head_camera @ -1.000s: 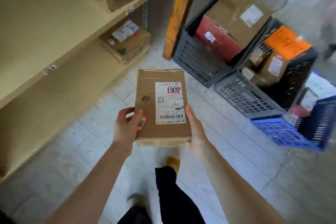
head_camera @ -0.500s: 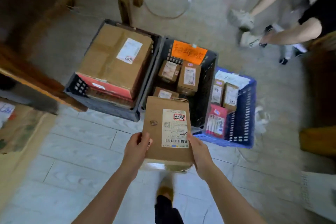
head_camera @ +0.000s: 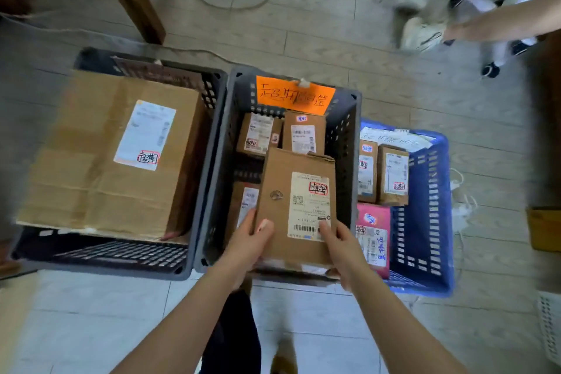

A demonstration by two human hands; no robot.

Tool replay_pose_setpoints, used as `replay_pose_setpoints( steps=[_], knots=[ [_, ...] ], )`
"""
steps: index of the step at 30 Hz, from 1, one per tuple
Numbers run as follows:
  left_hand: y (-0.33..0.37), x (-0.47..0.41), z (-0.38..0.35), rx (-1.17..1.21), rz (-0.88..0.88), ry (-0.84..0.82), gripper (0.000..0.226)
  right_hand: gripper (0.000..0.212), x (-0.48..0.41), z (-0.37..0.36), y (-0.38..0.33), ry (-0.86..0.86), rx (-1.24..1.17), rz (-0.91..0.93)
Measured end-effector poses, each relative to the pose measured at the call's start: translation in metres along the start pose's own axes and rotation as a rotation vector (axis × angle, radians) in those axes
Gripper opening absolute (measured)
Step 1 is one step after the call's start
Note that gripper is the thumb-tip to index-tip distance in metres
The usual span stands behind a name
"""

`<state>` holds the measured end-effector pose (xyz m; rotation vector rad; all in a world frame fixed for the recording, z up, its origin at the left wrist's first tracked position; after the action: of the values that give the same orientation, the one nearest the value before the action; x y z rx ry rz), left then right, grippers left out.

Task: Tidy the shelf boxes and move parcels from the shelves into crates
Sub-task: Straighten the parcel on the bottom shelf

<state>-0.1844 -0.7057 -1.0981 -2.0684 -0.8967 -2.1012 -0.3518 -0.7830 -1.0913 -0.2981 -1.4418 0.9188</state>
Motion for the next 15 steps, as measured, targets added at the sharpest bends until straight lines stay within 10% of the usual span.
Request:
replay_pose_setpoints(
  steps=[15],
  knots=[
    [0.114, -0.232, -0.052, -0.284, -0.171, 0.095, 0.054, 0.035, -0.248, 0.018, -0.013, 0.298, -0.056, 0.082]
  ],
)
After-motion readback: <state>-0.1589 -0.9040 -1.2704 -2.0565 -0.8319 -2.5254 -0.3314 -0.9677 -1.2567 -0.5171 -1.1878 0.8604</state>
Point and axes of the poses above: each hand's wrist, its own x-axis away from the middle knuckle, its own z-axis out of the back of the hand, y = z × x, the point moved 10 cm from there along -x, towards the middle knuckle, and after that the axes turned 10 degrees about z, right-handed, at the moved point
